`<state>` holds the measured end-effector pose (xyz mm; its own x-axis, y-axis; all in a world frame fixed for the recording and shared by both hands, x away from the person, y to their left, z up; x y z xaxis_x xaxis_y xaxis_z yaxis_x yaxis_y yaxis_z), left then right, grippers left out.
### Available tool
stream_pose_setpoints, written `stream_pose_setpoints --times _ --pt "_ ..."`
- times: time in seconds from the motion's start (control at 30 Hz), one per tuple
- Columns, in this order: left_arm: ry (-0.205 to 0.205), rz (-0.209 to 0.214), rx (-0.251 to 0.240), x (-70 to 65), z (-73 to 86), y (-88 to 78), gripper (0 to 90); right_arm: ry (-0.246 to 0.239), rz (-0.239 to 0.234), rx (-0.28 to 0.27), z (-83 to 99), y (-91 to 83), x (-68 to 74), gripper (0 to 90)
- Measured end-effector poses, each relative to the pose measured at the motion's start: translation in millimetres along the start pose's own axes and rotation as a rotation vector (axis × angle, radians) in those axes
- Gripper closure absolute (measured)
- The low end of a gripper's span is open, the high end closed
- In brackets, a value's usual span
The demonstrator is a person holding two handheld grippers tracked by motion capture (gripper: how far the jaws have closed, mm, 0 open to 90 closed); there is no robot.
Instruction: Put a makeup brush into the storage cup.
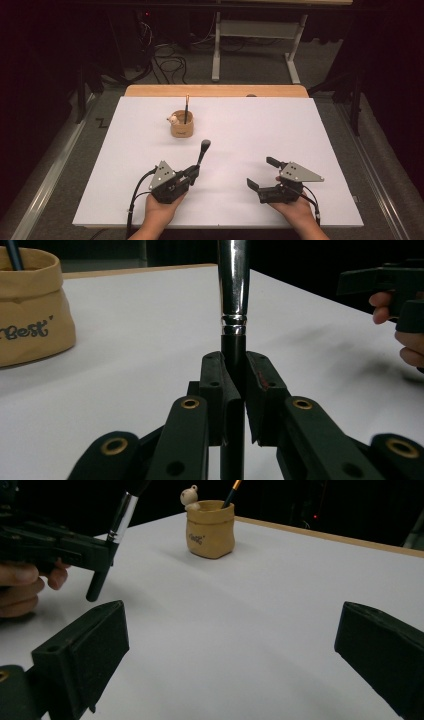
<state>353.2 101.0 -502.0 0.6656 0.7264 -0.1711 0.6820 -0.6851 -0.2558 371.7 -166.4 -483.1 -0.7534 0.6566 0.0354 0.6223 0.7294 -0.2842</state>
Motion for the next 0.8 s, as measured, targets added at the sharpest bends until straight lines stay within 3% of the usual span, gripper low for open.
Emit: stream_pose_setpoints --times 0.33,0.8 --pt "0.020 0.009 -0.026 -8.4 -5.6 0.6 79.3 0.062 -0.058 -0.029 -18.5 13.4 11.7 14.4" --pt "0.034 -0.018 -0.046 -13.6 -6.9 3.4 79.3 0.079 -0.096 -0.020 -40.1 39.3 16.9 20.9"
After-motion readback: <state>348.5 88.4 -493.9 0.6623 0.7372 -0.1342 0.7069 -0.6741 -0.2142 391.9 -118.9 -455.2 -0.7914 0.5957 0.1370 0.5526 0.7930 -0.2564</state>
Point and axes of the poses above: each handheld gripper's, and its own axes: y roughly forward along the jaws, z roughly out of its underside, x roughly to its left, the point moved 6 cm from there along y, roughly forward along the jaws, and after that the axes turned 2 degrees about -x, right-handed, at the moved point
